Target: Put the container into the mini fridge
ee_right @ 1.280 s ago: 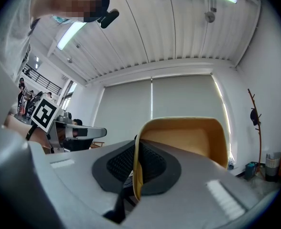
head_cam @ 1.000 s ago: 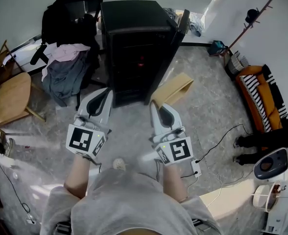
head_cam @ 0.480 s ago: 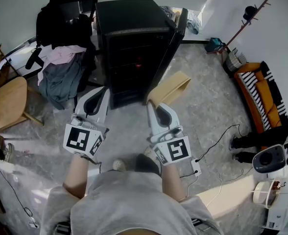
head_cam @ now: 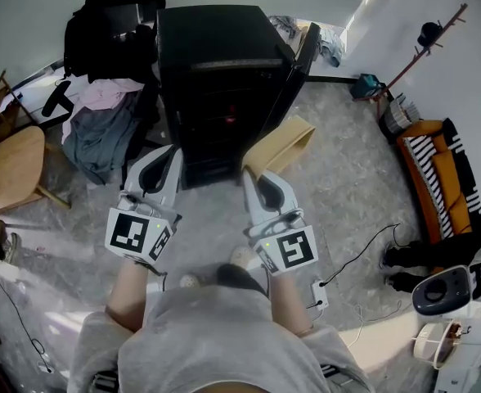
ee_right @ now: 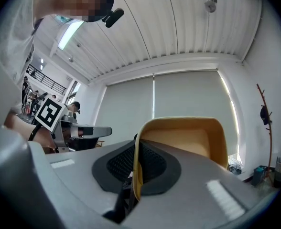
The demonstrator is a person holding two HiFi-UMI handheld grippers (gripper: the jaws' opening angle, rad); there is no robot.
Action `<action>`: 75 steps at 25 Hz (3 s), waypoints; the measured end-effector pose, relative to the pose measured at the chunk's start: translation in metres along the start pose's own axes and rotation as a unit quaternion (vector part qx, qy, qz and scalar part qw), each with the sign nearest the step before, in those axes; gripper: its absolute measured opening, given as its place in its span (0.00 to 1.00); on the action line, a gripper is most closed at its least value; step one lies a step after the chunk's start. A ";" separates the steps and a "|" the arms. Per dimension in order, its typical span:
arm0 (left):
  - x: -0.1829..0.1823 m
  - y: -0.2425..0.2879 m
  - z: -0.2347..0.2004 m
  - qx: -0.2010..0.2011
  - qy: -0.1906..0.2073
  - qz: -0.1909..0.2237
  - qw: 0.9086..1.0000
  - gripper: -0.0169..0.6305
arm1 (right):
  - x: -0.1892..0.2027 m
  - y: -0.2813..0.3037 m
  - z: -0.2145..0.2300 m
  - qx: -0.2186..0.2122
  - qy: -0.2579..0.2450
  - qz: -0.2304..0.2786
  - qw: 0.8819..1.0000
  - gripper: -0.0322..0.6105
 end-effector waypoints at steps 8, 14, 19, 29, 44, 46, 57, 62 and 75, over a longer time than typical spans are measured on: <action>0.007 0.050 0.011 -0.035 0.000 -0.003 0.999 0.03 | 0.007 0.019 0.061 -0.039 -0.002 -0.004 0.999 0.05; 0.011 0.073 0.015 -0.066 0.004 -0.006 0.998 0.03 | 0.013 0.035 0.092 -0.073 0.001 -0.002 0.997 0.05; 0.013 0.093 0.024 -0.091 0.007 -0.008 0.996 0.03 | 0.017 0.042 0.117 -0.104 0.005 0.000 0.995 0.05; 0.015 0.118 0.047 -0.145 0.015 -0.011 0.989 0.03 | 0.025 0.052 0.157 -0.180 0.004 0.005 0.984 0.05; 0.025 0.136 0.060 -0.186 0.017 -0.023 0.982 0.03 | 0.046 0.075 0.174 -0.269 0.003 -0.012 0.963 0.05; 0.028 0.138 0.055 -0.187 0.016 -0.026 0.982 0.03 | 0.052 0.082 0.173 -0.279 0.002 -0.020 0.960 0.05; 0.060 0.137 0.025 -0.184 0.000 -0.047 0.982 0.03 | 0.105 0.125 0.153 -0.327 -0.024 -0.091 0.940 0.05; 0.076 0.137 0.011 -0.185 -0.011 -0.059 0.981 0.03 | 0.134 0.143 0.145 -0.341 -0.029 -0.131 0.930 0.05; 0.115 0.137 -0.015 -0.183 -0.027 -0.076 0.980 0.03 | 0.203 0.174 0.133 -0.381 -0.076 -0.221 0.894 0.05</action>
Point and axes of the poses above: the fingertips, and each gripper's own axes: y forward along the fingers, z to its right, x out of its underside, the point moved 10 cm from there along -y, backward along the fingers, and after that the axes turned 2 degrees about -z, right-handed, at the moved point
